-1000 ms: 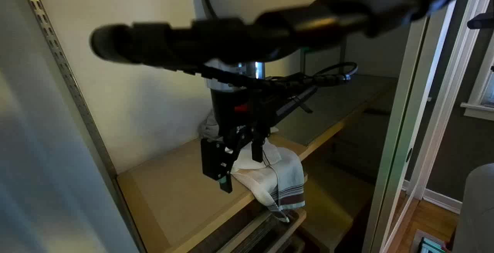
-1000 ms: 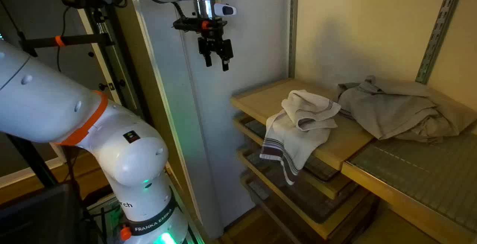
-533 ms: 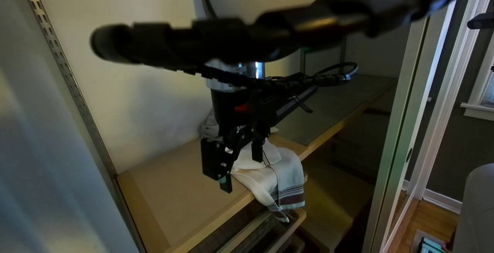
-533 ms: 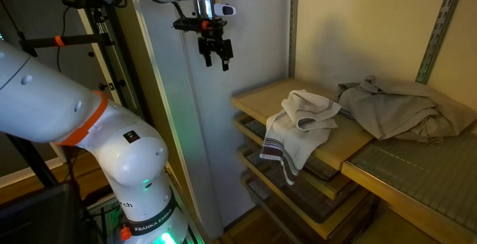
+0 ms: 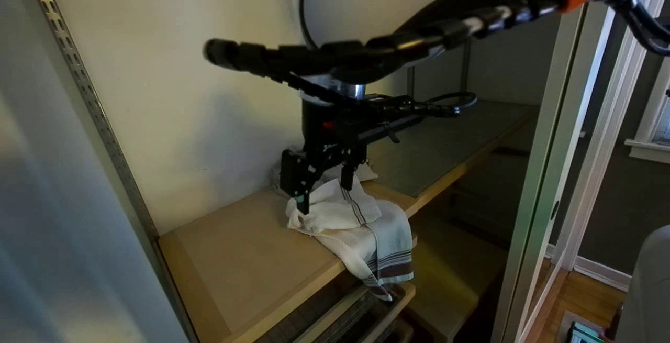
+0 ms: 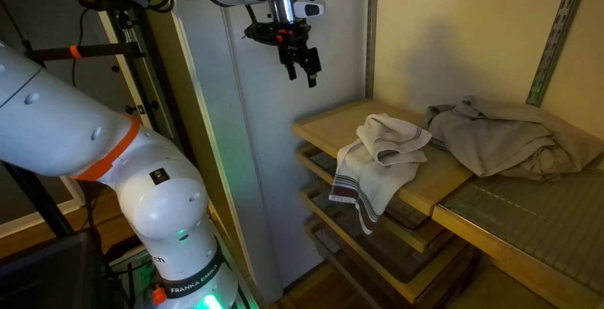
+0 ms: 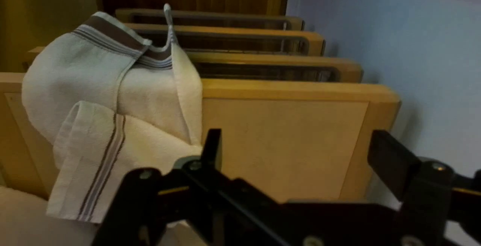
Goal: Move the white towel backwards
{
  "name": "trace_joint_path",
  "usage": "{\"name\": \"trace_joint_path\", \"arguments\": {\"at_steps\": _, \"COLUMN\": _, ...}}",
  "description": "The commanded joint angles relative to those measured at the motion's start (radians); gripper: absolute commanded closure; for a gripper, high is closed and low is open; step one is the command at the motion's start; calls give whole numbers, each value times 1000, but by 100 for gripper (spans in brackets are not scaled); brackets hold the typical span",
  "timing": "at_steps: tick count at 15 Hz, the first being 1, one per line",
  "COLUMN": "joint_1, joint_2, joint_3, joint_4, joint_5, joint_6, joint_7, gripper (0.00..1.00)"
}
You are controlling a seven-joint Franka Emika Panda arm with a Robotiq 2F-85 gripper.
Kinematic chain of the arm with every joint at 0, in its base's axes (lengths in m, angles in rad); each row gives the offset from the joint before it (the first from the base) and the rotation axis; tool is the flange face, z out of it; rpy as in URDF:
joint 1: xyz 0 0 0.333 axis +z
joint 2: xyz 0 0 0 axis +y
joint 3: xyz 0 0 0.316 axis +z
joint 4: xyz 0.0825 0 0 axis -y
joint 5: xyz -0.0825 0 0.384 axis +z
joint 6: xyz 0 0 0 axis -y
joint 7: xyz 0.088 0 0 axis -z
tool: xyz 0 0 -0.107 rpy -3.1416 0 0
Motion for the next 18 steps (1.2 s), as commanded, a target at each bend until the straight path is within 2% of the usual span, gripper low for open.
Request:
{"name": "trace_joint_path", "arguments": {"at_steps": 1, "joint_1": -70, "joint_2": 54, "joint_3": -40, "joint_4": -20, "joint_5": -42, "joint_6": 125, "joint_7": 41, "gripper": 0}}
{"name": "trace_joint_path", "arguments": {"at_steps": 5, "joint_1": -137, "joint_2": 162, "joint_3": -69, "joint_4": -41, "joint_5": -93, "joint_6": 306, "joint_7": 64, "gripper": 0}}
{"name": "trace_joint_path", "arguments": {"at_steps": 9, "joint_1": -154, "joint_2": 305, "joint_3": -86, "joint_4": -41, "joint_5": -144, "joint_6": 477, "joint_7": 46, "gripper": 0}}
{"name": "trace_joint_path", "arguments": {"at_steps": 16, "joint_1": -145, "joint_2": 516, "joint_3": -94, "joint_4": -3, "joint_5": -239, "joint_6": 661, "joint_7": 78, "gripper": 0}}
{"name": "trace_joint_path", "arguments": {"at_steps": 17, "joint_1": -143, "joint_2": 534, "joint_3": -95, "joint_4": 2, "joint_5": -257, "joint_6": 690, "joint_7": 92, "gripper": 7}}
{"name": "trace_joint_path", "arguments": {"at_steps": 18, "joint_1": -136, "joint_2": 546, "joint_3": -96, "joint_4": 5, "joint_5": -260, "joint_6": 708, "joint_7": 101, "gripper": 26}}
